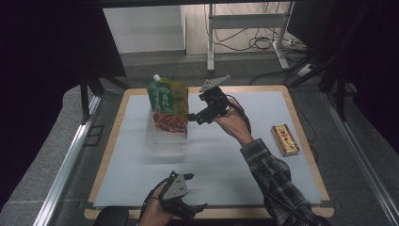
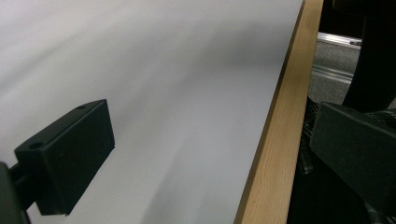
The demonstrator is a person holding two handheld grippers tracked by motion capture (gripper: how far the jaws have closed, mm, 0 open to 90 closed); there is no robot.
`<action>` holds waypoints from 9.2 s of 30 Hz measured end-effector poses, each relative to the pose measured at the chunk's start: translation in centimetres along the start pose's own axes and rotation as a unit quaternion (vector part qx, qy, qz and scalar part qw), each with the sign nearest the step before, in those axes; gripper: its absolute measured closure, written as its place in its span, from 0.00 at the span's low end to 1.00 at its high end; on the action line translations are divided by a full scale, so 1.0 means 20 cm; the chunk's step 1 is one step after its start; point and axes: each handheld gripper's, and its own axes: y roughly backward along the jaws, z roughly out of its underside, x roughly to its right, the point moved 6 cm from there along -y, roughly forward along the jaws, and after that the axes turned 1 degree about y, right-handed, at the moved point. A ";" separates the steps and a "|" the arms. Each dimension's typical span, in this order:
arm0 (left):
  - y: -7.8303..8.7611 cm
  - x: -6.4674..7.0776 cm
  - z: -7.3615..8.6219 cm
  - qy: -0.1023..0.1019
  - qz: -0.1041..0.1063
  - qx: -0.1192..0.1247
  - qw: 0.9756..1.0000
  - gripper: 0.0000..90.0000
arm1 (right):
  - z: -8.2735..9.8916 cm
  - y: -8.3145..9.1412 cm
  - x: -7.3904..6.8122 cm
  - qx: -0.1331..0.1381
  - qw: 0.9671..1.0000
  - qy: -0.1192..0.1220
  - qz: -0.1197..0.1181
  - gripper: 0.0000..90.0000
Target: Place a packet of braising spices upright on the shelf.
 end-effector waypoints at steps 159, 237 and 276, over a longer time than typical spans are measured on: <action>-0.01 0.02 0.01 -0.023 -0.001 -0.012 1.000 0.00 | 1.07 0.65 0.39 -0.218 0.942 -0.164 0.195 0.35; -0.01 0.01 0.01 -0.025 -0.005 -0.016 1.000 0.00 | 0.68 0.45 0.15 -0.139 0.983 -0.078 0.094 0.36; -0.01 0.01 0.00 -0.019 -0.002 -0.009 1.000 0.00 | 0.32 0.34 -0.02 0.056 0.996 -0.029 0.057 0.36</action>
